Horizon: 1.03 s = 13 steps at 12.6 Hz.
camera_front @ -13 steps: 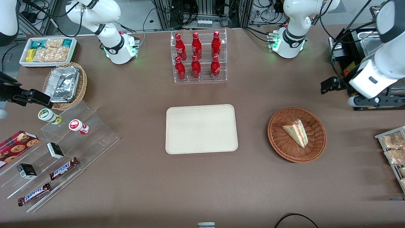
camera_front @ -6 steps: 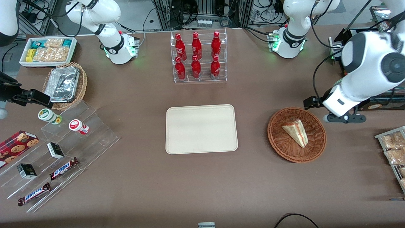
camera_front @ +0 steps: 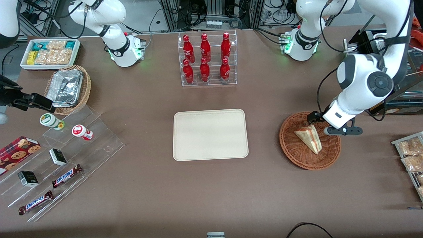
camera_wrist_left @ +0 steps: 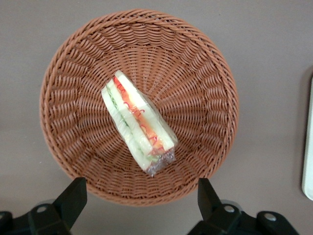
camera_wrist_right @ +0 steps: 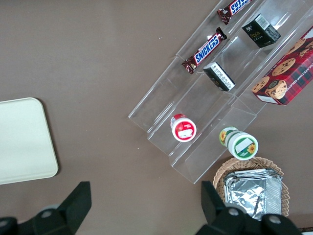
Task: Place sandwich from basket to tray
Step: 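Lower the open left gripper around the wrapped sandwich and close it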
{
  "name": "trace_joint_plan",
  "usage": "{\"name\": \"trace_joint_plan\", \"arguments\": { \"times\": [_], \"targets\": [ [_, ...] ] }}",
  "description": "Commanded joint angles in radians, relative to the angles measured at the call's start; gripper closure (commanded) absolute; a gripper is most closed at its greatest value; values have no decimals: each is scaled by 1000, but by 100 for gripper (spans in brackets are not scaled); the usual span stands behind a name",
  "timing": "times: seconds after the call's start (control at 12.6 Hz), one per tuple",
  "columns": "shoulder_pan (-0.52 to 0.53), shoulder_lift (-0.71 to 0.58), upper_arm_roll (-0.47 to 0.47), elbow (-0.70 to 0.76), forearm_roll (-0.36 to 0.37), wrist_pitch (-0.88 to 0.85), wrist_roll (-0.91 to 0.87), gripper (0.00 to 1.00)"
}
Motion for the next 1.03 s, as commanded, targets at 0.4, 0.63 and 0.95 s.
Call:
{"name": "trace_joint_plan", "arguments": {
  "times": [0.4, 0.63, 0.95],
  "targets": [
    [-4, 41, 0, -15, 14, 66, -238, 0],
    [-5, 76, -1, -12, 12, 88, -555, 0],
    [-19, 95, -1, -9, 9, 117, -729, 0]
  ]
}}
